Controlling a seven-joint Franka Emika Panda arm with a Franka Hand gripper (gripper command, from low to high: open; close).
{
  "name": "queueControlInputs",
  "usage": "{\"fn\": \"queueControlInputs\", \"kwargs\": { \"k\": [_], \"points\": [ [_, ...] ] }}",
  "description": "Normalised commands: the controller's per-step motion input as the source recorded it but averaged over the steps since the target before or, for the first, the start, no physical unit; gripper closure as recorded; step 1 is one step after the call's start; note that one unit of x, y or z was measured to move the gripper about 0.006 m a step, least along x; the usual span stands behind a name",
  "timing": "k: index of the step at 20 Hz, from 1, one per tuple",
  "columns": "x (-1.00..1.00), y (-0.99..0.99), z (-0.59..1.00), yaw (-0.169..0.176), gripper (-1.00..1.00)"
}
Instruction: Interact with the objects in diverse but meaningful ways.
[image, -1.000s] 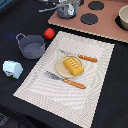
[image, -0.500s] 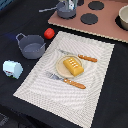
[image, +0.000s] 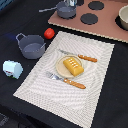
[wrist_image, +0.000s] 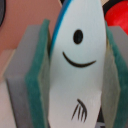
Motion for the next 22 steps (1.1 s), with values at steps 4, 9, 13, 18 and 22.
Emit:
{"fn": "queueControlInputs", "kwargs": {
  "k": [4, 9, 13, 18, 22],
  "points": [
    [-0.13, 0.47, -0.27, 0.015, 1.0],
    [-0.03, 0.44, -0.28, 0.022, 1.0],
    [-0.04, 0.41, -0.32, 0.021, 1.0],
    [-0.29, 0.42, -0.37, 0.025, 1.0],
    [-0.33, 0.4, -0.35, 0.029, 1.0]
  ]
}}
